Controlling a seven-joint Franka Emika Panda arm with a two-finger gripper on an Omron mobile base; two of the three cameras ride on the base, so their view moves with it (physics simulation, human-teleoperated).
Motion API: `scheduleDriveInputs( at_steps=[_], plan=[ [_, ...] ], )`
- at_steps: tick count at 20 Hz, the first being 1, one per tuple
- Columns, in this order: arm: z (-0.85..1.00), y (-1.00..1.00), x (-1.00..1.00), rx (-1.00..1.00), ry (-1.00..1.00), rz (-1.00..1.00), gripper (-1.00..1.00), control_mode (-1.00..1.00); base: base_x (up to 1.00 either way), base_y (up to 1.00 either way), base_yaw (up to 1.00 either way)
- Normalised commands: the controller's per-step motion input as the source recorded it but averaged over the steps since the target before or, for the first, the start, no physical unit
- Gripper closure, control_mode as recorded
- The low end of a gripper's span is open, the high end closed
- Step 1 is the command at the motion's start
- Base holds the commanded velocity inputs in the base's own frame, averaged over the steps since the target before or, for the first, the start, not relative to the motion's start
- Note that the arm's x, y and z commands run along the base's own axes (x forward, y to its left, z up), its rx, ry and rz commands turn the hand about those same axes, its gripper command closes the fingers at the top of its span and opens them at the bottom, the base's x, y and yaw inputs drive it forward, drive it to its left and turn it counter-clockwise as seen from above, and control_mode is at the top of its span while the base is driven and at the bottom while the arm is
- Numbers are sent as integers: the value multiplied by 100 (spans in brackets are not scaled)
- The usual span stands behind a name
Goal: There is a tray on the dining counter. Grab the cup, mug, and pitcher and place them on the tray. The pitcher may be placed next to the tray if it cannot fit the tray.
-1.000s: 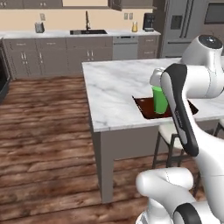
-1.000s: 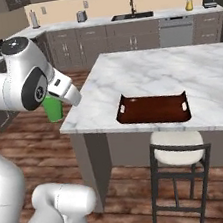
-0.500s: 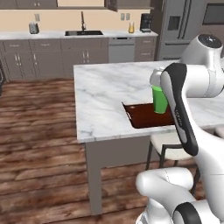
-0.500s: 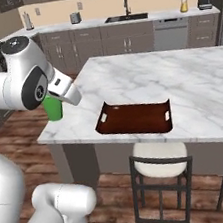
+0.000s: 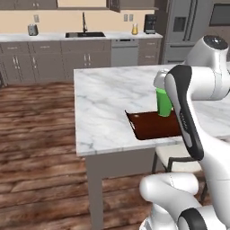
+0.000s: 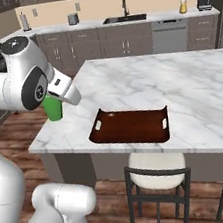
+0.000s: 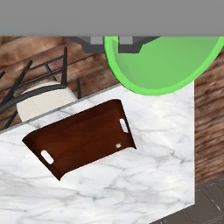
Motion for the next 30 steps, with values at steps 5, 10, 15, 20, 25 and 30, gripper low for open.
scheduleDriveInputs(
  at_steps=[5, 10, 15, 20, 25, 30],
  plan=[
    [0, 0, 0, 0, 0, 0, 100, 100, 42, -26, 0],
    [0, 0, 0, 0, 0, 0, 100, 100, 38, -39, 0],
    [0, 0, 0, 0, 0, 0, 100, 100, 33, -54, 0],
    [0, 0, 0, 0, 0, 0, 100, 100, 39, -26, 0],
    [0, 0, 0, 0, 0, 0, 100, 100, 50, -6, 0],
    [-4, -2, 11, 0, 0, 0, 100, -100, 43, -14, 0]
  ],
)
